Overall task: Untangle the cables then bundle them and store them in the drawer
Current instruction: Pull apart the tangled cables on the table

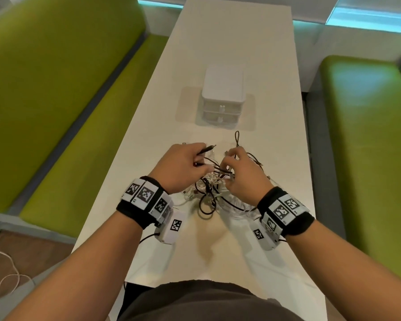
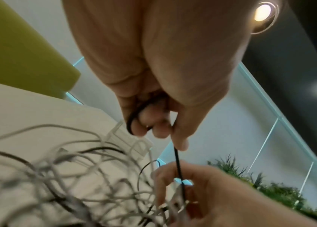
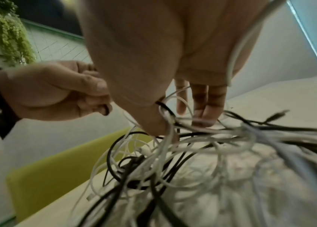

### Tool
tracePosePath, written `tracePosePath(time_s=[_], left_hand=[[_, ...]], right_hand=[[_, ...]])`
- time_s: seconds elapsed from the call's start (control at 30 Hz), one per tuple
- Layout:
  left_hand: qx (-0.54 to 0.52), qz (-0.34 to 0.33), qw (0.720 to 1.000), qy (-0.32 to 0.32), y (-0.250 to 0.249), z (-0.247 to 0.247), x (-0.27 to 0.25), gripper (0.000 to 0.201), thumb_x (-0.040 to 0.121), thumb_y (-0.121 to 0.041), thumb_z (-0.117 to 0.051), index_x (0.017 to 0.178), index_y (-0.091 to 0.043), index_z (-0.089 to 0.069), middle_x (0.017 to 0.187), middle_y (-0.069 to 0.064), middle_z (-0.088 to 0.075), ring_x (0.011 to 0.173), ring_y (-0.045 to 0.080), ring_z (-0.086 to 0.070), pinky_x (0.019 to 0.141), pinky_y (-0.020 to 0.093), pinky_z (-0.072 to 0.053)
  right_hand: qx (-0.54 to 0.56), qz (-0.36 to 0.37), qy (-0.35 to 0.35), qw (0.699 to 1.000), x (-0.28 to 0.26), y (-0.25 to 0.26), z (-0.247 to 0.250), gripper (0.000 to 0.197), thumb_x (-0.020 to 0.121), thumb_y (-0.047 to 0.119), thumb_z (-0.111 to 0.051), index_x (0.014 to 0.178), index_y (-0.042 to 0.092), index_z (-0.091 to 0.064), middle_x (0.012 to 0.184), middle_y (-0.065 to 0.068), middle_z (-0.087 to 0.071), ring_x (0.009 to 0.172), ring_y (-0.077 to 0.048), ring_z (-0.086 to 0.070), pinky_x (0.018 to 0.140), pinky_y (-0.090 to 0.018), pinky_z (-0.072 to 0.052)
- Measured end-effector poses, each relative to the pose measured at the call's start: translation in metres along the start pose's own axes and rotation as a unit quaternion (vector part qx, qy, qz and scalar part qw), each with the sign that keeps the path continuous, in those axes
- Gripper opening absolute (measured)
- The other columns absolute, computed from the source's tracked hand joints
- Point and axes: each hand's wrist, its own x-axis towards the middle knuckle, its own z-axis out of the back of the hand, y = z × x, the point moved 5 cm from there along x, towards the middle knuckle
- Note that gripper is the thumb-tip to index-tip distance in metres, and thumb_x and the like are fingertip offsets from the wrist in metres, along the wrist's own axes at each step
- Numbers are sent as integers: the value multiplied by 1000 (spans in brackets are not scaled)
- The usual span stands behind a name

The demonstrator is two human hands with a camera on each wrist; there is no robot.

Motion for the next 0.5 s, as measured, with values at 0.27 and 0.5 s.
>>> tracePosePath(time_s=[0.27,0.5], left_hand=[[70,96,993,-25,34,11,-10,26,92,-26,-65,75,-17,-48,78,-1,-69,75,21,-62,67,35,-47],[3,66,992,-107,15,28,-9,36,90,-25,-72,74,-21,-40,79,-9,-68,73,11,-64,70,28,-48]], right_hand=[[121,83,-153,977,-16,-1,27,13,88,22,-78,95,23,-68,97,9,-57,79,-9,-56,75,-28,-50],[50,22,126,991,-15,1,8,60,94,71,-44,71,21,-68,64,2,-66,65,-15,-59,68,-33,-48]])
